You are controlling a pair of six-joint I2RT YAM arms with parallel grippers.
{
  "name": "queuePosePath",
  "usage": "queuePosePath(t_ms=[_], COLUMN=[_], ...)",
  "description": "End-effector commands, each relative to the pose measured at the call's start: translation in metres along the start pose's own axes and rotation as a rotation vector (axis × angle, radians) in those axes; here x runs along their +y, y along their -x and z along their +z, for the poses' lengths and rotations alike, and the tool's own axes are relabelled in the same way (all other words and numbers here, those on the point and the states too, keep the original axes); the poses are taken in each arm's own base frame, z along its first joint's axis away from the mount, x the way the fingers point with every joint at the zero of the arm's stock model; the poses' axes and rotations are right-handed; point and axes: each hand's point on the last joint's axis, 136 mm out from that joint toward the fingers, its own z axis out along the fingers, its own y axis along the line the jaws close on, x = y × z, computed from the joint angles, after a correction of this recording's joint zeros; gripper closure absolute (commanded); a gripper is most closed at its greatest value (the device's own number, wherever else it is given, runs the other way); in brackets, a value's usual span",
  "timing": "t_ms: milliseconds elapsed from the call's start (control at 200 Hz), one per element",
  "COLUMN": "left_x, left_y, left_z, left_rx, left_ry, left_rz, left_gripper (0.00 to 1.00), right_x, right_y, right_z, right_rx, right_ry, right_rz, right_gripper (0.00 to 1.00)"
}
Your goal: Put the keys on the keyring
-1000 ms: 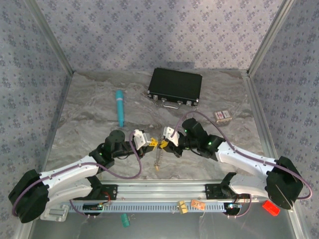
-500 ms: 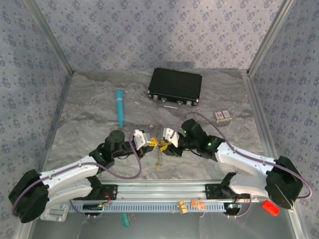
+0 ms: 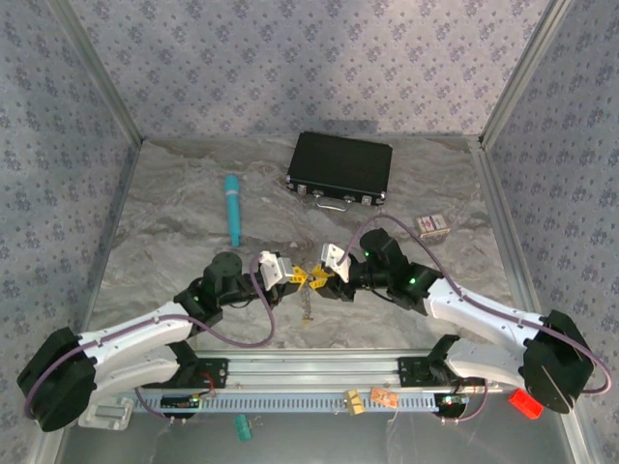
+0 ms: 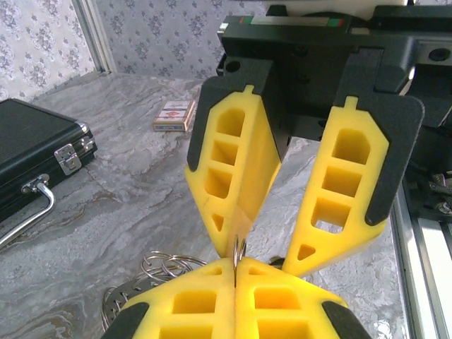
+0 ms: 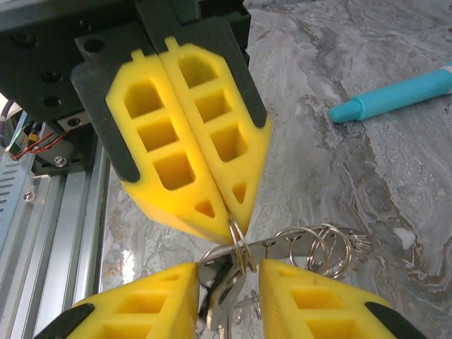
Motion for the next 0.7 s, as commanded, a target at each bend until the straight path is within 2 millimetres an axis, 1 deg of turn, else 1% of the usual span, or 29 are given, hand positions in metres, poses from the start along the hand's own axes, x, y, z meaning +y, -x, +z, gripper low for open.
queuePosePath(t_ms=[0, 110, 185, 230, 315, 435, 490, 625, 700], left_x=[-0.006, -0.005, -0.006, -0.006, -0.007, -0.007, -0.007, -0.007, -0.007], left_y=[0.024, 0.025, 0.026, 0.026, 0.026, 0.027, 0.026, 0.027, 0.027], left_z=[0.0, -0.001, -0.001, 0.0, 0.0, 0.0, 0.0, 0.0, 0.0], left_rx=[-0.077, -0.078, -0.079, -0.08, -0.081, -0.082, -0.08, -0.081, -0.081], left_ry=[-0.038, -0.037, -0.04, -0.042, -0.043, -0.046, -0.048, -0.049, -0.05], left_rz=[0.035, 0.039, 0.039, 0.039, 0.04, 0.038, 0.037, 0.039, 0.039], left_gripper=[1.0, 1.0, 1.0, 1.0, 1.0, 1.0, 1.0, 1.0, 1.0], right_x=[0.001, 0.003, 0.001, -0.002, -0.005, -0.005, -0.004, -0.002, 0.001], right_y=[0.006, -0.011, -0.019, -0.017, -0.005, 0.01, 0.016, 0.021, 0.023], right_z=[-0.002, -0.007, -0.012, -0.015, -0.018, -0.017, -0.015, -0.01, -0.012], right_rx=[-0.02, 0.036, 0.061, 0.05, 0.006, -0.039, -0.054, -0.066, -0.075], right_ry=[0.019, 0.038, 0.032, 0.016, 0.0, 0.01, 0.021, 0.042, 0.057], right_rz=[-0.004, 0.014, 0.031, 0.03, 0.024, 0.015, 0.009, 0.004, 0.002], right_gripper=[0.69, 0.67, 0.67, 0.68, 0.72, 0.75, 0.75, 0.74, 0.73])
